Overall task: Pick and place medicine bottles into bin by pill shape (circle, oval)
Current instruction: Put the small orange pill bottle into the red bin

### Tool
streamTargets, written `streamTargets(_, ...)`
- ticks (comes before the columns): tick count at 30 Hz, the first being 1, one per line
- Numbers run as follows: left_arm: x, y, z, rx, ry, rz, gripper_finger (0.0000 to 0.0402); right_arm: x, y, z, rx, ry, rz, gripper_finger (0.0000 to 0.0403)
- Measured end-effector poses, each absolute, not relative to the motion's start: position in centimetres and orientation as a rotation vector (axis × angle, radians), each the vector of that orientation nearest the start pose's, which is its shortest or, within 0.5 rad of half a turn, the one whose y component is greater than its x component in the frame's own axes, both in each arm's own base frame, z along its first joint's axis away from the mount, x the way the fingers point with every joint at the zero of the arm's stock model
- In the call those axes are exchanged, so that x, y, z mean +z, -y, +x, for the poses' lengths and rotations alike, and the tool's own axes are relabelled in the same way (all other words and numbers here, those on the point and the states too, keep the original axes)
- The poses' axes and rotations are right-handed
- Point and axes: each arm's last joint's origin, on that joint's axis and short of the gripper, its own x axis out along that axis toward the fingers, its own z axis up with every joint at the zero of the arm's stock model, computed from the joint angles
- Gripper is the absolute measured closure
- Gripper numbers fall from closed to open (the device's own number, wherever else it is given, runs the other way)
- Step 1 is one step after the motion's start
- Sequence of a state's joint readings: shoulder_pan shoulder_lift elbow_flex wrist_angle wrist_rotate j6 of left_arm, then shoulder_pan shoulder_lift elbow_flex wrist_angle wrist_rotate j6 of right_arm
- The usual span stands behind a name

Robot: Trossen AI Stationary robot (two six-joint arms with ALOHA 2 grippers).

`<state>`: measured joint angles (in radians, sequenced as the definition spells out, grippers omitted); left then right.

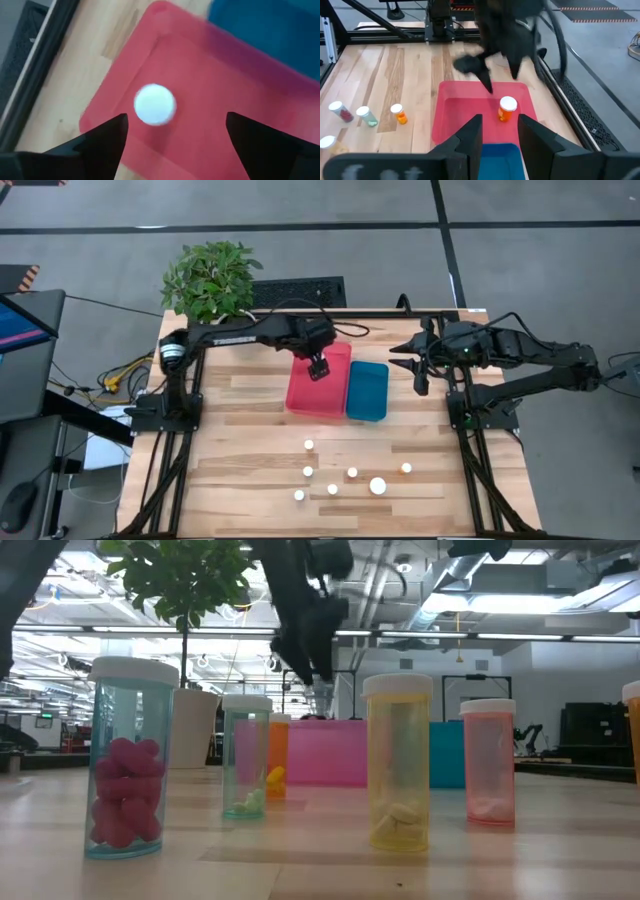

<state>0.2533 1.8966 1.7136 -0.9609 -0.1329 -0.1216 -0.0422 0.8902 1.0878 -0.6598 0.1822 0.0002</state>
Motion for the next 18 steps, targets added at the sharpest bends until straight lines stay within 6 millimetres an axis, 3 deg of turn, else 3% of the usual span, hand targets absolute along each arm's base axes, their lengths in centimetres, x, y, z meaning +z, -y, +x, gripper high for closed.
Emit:
streamTargets(5, 32.6, -7.3, 35.6, 0.352, -1.055, -0.205, 0.0071, 37.3, 1.2, 16.8, -0.22, -0.463, -0.032, 0.0267)
streamTargets(11, 37.2, -2.2, 32.6, 0.229, -0.931, -0.138, 0.0071, 37.2, 1.2, 16.8, -0.221, -0.469, -0.032, 0.0267)
streamTargets(14, 38.4, 0.3, 31.6, 0.196, -0.891, -0.09, 0.0071, 37.2, 1.2, 16.8, -0.221, -0.469, -0.032, 0.0267)
streamTargets(18, 37.5, 3.5, 31.5, 0.152, -0.907, -0.045, 0.0071, 37.2, 1.2, 16.8, -0.22, -0.472, -0.033, 0.0267)
